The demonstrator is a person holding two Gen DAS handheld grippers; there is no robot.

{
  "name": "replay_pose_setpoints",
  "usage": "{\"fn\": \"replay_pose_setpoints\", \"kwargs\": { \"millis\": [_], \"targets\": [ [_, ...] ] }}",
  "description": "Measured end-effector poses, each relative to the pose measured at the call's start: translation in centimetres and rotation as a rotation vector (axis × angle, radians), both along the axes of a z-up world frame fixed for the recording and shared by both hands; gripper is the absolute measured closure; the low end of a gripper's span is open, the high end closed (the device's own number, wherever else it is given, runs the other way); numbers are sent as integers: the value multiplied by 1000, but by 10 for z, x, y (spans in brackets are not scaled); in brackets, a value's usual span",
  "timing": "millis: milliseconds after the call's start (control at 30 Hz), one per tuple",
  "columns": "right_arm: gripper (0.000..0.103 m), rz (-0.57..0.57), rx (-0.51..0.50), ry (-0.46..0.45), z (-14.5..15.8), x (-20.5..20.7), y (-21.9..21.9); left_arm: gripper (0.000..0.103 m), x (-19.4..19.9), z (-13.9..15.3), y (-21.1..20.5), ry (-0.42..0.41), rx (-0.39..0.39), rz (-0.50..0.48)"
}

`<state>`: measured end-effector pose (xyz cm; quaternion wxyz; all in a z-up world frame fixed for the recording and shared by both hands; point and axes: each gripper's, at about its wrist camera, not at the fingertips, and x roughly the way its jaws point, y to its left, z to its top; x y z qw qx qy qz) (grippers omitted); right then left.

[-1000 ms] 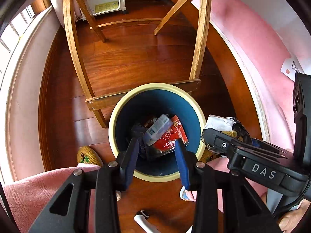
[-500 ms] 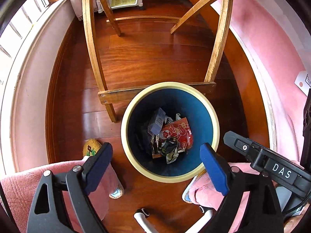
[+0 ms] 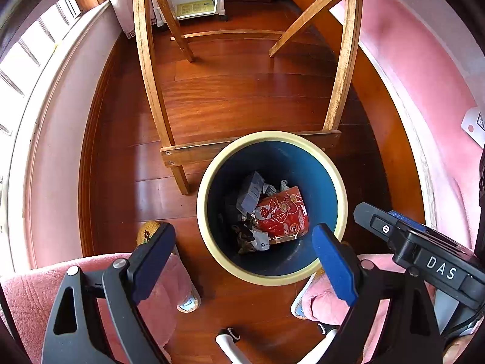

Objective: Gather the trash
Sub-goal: 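Raise both tools back over the bed toward the yellow paper and beige box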

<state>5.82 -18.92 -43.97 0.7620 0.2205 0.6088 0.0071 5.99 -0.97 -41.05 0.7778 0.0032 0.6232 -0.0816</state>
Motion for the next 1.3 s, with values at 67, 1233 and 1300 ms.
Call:
{"fn": "replay_pose_setpoints", "kwargs": {
  "millis": [67, 1233, 1300],
  "targets": [
    [32, 9, -11, -9, 2, 0, 1, 12, -2, 3, 0, -6, 4, -3],
    [32, 227, -191, -638, 342, 2, -26, 12, 18, 351, 2, -564, -14, -176],
    [32, 208, -163, -644, 362, 23, -30, 12, 42, 365, 1, -545, -7, -166]
  ]
}}
